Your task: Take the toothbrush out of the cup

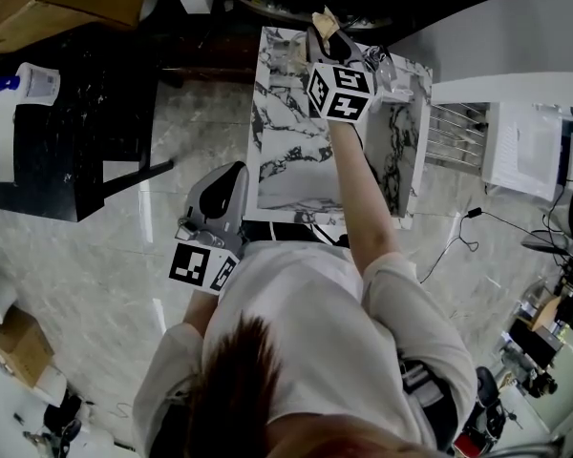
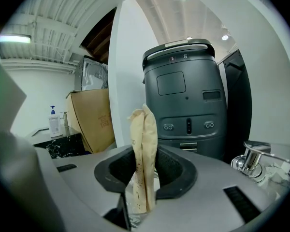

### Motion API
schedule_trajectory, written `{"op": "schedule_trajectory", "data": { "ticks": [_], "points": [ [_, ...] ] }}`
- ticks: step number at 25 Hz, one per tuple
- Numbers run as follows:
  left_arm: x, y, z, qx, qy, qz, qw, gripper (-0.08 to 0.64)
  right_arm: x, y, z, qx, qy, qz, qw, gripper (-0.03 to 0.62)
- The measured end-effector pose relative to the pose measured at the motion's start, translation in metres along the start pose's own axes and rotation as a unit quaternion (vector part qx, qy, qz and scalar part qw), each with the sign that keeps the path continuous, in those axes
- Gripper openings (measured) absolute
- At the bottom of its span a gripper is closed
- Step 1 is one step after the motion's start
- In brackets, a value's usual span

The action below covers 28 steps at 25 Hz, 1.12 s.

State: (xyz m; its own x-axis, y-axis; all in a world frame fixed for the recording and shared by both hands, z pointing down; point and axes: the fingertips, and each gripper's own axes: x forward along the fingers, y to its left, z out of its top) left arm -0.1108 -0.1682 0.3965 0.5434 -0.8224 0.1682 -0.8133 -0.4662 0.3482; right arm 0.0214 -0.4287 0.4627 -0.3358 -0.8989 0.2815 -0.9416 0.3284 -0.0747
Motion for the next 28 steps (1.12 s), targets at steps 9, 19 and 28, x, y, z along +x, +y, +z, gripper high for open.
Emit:
{"op": "schedule_trajectory", "data": {
  "ticks": [9,19,28],
  "points": [
    [-0.004,-0.003,-0.001,-0.004,-0.003,0.006,1.0,0.015,-0.003,0.001,-0.001,-0.002,0.001,0.001,1.0,0.103],
    [-0.008,-0.004,0.005,0.002,-0.009,0.008,0.9999,0.015,-0.012,0.003,0.012,0.005,-0.019,0.0,1.0,0.097],
    [-0.014,-0.012,0.009,0.008,-0.018,0.006,0.9998,0.015,-0.027,0.003,0.03,0.017,-0.042,0.002,0.999,0.078]
  ]
}}
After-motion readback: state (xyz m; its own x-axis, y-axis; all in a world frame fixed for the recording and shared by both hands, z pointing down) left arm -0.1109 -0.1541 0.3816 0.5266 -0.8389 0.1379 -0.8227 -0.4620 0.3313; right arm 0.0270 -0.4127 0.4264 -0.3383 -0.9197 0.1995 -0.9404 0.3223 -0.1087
